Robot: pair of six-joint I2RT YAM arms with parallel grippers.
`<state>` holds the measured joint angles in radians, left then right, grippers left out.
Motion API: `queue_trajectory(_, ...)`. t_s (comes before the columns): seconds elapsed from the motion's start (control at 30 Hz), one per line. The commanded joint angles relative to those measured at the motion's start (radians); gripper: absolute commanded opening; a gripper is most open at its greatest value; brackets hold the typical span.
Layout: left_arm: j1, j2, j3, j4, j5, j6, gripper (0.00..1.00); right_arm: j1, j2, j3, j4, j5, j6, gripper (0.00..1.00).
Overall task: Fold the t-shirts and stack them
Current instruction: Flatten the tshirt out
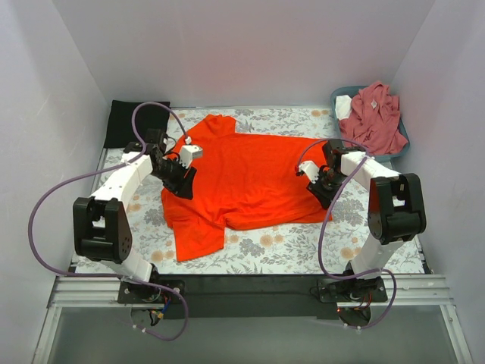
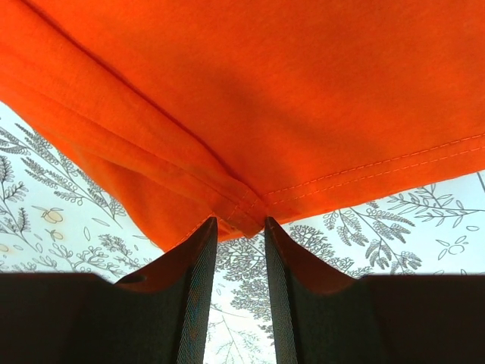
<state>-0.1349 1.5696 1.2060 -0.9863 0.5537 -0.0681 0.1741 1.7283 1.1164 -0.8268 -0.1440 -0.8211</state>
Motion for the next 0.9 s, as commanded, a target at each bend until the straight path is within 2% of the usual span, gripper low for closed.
queue_trajectory(0.0,0.014,0.006,0.029,0.008,0.04,0.005,0.41,-0.002,0.007,0.034,-0.048,-0.037,-0.019,0.38)
queue_trajectory(0.07,0.015,0.007,0.027,0.014,0.038,0.004,0.41,-0.004,0.011,0.04,-0.052,-0.039,-0.019,0.31)
queue_trajectory(0.2,0.023,0.01,0.018,0.026,0.022,-0.01,0.41,-0.004,-0.019,0.056,-0.072,-0.043,-0.018,0.02)
queue_trajectory(0.33,0.093,0.046,0.029,0.049,0.014,-0.064,0.39,-0.002,-0.113,0.057,-0.133,-0.061,-0.023,0.01)
queue_trajectory(0.47,0.13,0.081,0.05,0.034,0.006,-0.076,0.37,-0.002,-0.252,-0.018,-0.175,-0.042,-0.061,0.01)
queue_trajectory(0.7,0.133,0.067,0.035,0.023,0.029,-0.087,0.37,0.013,-0.467,-0.271,-0.178,0.056,-0.131,0.01)
queue_trajectory(0.8,0.167,0.026,0.023,-0.027,0.089,-0.003,0.34,0.015,-0.516,-0.357,-0.176,0.081,-0.153,0.01)
queue_trajectory(0.83,0.167,0.008,0.017,-0.072,0.107,0.023,0.33,0.016,-0.523,-0.378,-0.178,0.086,-0.164,0.08)
queue_trajectory(0.87,0.166,-0.031,0.017,-0.092,0.124,0.045,0.33,0.016,-0.526,-0.382,-0.179,0.093,-0.165,0.27)
